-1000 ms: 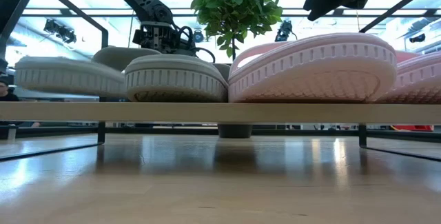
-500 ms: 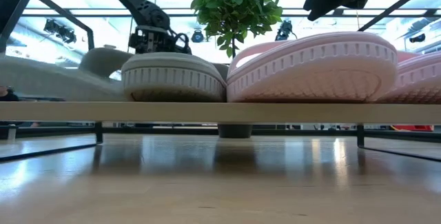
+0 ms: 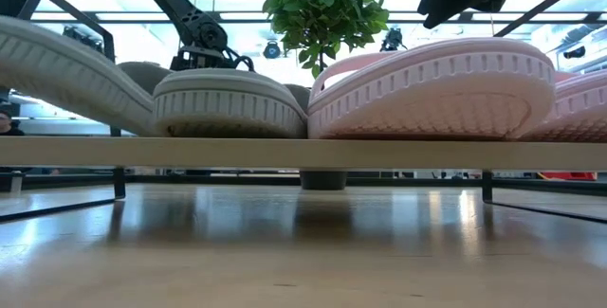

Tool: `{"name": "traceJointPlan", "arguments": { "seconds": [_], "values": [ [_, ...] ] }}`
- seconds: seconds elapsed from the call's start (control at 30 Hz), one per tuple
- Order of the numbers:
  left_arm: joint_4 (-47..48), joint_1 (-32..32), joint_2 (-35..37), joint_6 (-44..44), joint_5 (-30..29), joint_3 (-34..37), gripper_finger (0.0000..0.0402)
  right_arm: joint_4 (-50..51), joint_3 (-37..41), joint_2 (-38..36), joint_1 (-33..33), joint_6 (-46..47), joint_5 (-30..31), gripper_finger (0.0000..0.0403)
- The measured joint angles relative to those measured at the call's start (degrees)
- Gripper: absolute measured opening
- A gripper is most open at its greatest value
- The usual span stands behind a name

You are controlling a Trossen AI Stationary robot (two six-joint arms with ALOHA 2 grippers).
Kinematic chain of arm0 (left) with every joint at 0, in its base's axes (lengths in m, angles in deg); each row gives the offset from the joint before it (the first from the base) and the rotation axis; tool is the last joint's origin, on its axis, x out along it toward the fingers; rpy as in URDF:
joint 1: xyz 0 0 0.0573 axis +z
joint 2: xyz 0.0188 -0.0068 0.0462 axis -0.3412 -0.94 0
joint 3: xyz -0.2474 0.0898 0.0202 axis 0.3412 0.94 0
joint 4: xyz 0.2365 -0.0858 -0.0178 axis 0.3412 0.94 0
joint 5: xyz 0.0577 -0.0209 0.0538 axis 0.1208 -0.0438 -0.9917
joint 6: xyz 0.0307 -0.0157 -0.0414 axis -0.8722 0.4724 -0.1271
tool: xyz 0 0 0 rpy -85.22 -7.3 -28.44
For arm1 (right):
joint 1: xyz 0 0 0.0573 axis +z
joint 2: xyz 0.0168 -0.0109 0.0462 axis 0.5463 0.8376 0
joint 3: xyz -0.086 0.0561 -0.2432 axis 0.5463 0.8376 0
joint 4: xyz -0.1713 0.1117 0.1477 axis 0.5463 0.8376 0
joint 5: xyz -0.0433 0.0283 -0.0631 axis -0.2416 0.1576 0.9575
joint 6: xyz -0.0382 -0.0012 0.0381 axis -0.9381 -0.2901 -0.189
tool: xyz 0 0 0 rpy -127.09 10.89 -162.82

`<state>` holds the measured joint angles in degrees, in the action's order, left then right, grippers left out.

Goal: Pick and place slides into the shelf
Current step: Put the gray slipper on the shelf, then return to Home Position

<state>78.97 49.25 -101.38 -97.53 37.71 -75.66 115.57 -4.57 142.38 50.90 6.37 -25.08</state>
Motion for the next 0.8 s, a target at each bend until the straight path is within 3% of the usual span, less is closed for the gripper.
{"name": "traceJointPlan", "arguments": {
  "seconds": [0.5, 0.8],
  "values": [
    [-0.7, 0.3, 0.0, -0.1, 3.3, 0.0, 0.0168, 0.0, 0.0, 0.0, 0.0, 0.0, 0.0, 0.0146],
    [-0.5, 3.6, 0.1, 0.1, 5.2, 0.0, 0.0229, 0.0, 0.0, 0.0, 0.0, 0.0, 0.0, 0.0146]
  ]
}}
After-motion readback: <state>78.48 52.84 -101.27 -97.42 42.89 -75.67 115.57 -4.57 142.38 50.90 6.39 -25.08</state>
